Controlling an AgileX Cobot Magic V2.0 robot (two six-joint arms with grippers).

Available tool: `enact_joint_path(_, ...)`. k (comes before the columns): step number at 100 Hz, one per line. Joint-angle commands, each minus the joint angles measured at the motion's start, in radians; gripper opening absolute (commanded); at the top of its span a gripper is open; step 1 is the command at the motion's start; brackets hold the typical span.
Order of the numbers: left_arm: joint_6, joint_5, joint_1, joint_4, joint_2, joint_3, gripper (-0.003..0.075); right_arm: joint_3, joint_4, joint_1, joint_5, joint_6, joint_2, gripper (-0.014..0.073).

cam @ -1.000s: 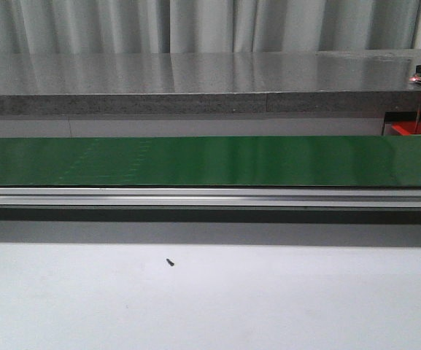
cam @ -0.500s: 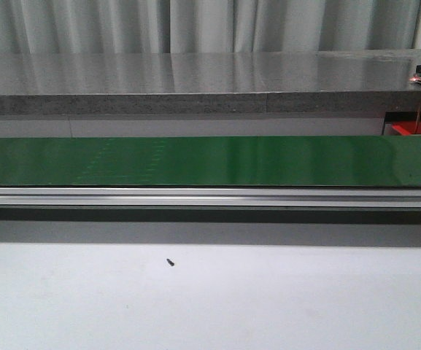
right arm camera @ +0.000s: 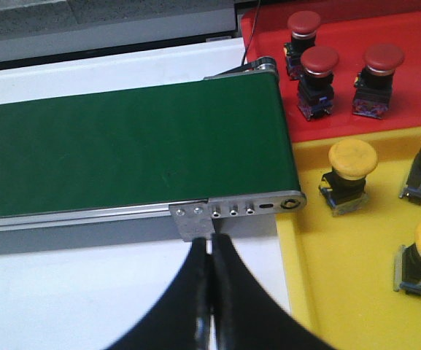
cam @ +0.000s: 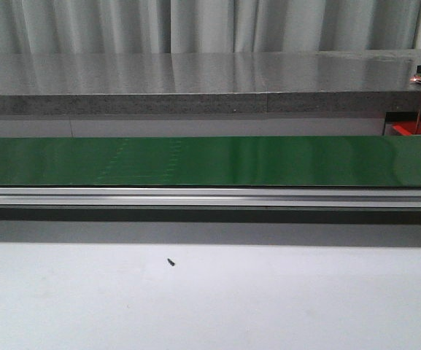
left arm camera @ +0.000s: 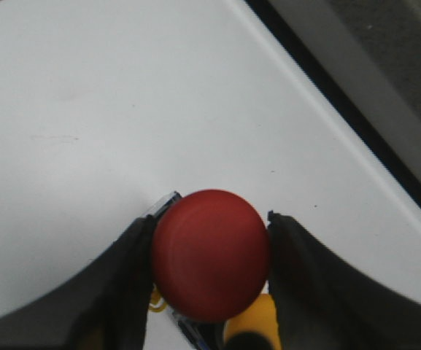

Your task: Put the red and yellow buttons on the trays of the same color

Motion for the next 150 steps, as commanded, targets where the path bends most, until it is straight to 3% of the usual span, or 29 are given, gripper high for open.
enact_joint_path(1,0.017,-0.007,-0.004,-0.024,-0.115,-0.029,0.0274,-0.025,0.0,0.0,-0.08,-0.003,0.0,-0.0122)
enact_joint_path(34,0.089,0.121,-0.022,-0.02,-0.251,-0.019,0.0274,-0.025,0.003,0.0,-0.08,-0.003,0.0,-0.0122)
enact_joint_path(82,0.106,0.117,-0.224,0.018,-0.271,0.104,0.0274,-0.025,0.002,0.0,-0.078,-0.003,0.0,-0.0122)
enact_joint_path(134,0.12,0.156,-0.228,0.022,-0.271,0.149,0.0277,-0.025,0.002,0.0,-0.078,-0.003,0.0,-0.0122)
enact_joint_path(144,0.124,0.157,-0.228,0.022,-0.271,0.149,0.0332,-0.025,0.002,0.0,-0.078,-0.003,0.0,-0.0122)
enact_joint_path(150,0.135,0.157,-0.228,0.022,-0.271,0.149,0.0416,-0.025,0.002,0.0,-0.078,-0.003,0.0,-0.0122)
